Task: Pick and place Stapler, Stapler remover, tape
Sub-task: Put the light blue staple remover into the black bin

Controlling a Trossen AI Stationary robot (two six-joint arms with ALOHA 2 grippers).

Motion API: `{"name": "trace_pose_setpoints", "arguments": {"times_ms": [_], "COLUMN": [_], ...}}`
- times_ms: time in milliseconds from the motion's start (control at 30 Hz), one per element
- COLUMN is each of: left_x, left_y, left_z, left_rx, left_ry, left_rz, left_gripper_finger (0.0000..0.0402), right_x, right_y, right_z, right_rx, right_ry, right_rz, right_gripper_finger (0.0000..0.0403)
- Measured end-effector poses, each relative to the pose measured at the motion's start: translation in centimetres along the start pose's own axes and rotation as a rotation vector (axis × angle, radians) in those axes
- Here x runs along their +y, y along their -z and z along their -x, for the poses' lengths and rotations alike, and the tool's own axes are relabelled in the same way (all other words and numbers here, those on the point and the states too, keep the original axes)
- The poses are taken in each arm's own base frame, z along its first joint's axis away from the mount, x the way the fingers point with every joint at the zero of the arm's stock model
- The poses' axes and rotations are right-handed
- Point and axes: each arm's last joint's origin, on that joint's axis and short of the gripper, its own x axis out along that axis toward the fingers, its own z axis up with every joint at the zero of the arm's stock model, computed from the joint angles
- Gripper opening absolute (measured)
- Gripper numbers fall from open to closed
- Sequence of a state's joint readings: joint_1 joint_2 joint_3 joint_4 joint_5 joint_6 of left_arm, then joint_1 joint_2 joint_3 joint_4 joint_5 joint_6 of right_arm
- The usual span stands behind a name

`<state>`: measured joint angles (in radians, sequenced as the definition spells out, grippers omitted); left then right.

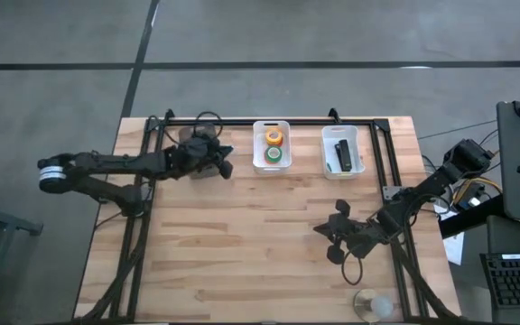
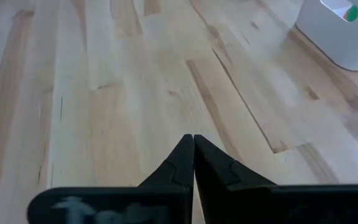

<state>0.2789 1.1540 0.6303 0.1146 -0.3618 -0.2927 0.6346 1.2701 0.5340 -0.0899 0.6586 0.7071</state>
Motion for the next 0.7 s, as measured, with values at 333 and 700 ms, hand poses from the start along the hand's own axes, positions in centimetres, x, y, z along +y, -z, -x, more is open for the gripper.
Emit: {"name": "trace_pose_setpoints", "arguments": {"times_ms": [333,700], "left_x": [2.8,4.1], "left_y": [1.3,2.7], "left_z": [-0.6,-0.5], "left_rx": [0.117,0.264], "left_ry": [-0.324,-0.388], "left_rz": [-0.061,-0.03], "left_gripper_finger": [0.0003,0.0009], "right_x": [-0.4,-0.7], "right_y": [0.6,1.0], "right_z": [-0.2,-0.3], "right_rx": [-0.006,-0.009], "right_ry": [0.019,0.028], "right_rz": [-0.027,-0.025], "right_gripper_finger": [0.0008,0.0008]}}
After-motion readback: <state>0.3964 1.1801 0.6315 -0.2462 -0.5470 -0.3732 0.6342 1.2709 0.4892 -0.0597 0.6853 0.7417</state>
